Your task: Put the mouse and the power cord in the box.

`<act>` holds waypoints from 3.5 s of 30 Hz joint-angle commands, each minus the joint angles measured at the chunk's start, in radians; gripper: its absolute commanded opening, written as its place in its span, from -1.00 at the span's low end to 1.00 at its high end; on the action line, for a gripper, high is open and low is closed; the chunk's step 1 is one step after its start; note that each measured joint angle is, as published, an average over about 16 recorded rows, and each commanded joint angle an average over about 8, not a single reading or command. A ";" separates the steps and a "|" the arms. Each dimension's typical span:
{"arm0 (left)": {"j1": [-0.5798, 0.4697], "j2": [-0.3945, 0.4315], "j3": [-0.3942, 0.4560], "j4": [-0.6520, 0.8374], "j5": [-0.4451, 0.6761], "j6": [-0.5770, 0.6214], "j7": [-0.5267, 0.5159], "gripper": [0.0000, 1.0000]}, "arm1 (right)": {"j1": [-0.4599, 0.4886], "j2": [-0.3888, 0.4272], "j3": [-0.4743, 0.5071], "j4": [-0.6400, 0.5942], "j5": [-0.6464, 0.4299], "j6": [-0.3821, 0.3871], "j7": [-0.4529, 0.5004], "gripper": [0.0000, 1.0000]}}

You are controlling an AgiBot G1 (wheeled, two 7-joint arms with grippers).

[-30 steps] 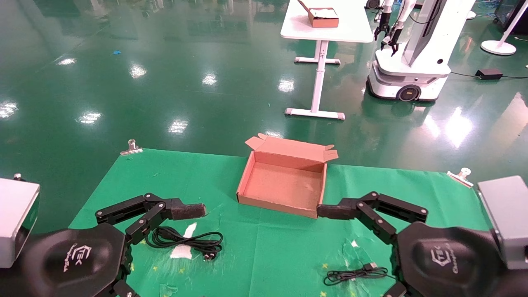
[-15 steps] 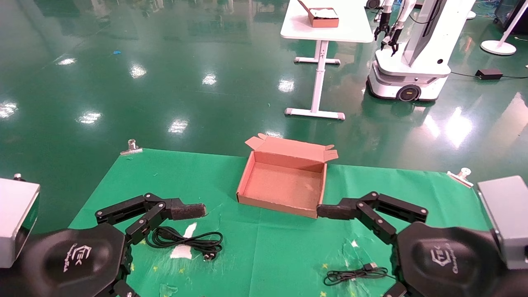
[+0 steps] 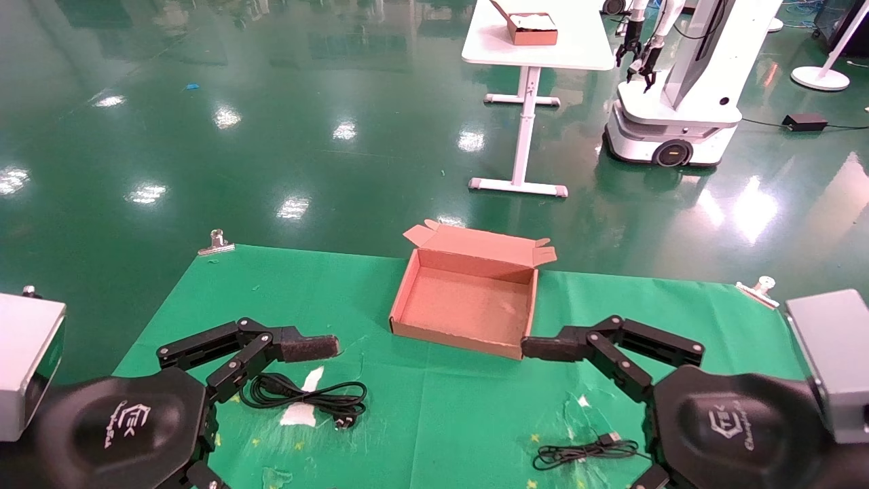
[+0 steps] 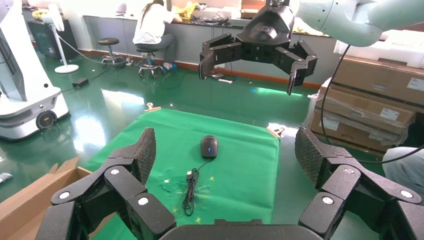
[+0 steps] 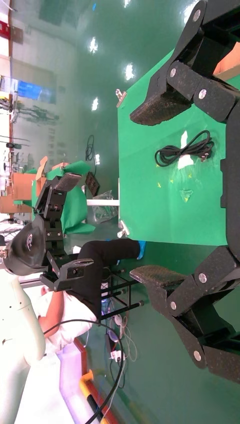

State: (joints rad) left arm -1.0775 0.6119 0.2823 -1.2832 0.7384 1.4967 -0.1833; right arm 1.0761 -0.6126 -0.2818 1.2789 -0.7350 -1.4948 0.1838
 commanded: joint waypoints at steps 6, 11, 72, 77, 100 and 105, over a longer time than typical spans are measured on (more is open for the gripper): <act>-0.013 0.003 0.010 0.008 0.029 0.008 0.015 1.00 | 0.000 -0.002 -0.006 -0.013 -0.012 -0.004 -0.006 1.00; -0.042 0.016 0.029 0.042 0.077 0.025 0.048 1.00 | 0.010 -0.003 -0.018 -0.047 -0.038 -0.023 -0.022 1.00; -0.579 0.571 0.428 1.207 0.954 -0.436 1.133 1.00 | 0.602 -0.505 -0.562 -1.195 -0.912 0.235 -1.029 1.00; -0.579 0.578 0.430 1.230 0.957 -0.453 1.154 0.91 | 0.598 -0.517 -0.556 -1.232 -0.903 0.236 -1.047 0.99; -0.580 0.586 0.431 1.247 0.959 -0.463 1.185 -1.00 | 0.594 -0.517 -0.545 -1.264 -0.887 0.241 -1.061 -1.00; -0.580 0.585 0.431 1.245 0.959 -0.462 1.184 -1.00 | 0.593 -0.517 -0.545 -1.262 -0.887 0.241 -1.061 -1.00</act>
State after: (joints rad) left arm -1.6576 1.1971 0.7129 -0.0376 1.6974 1.0343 1.0007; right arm 1.6696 -1.1292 -0.8271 0.0166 -1.6224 -1.2541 -0.8770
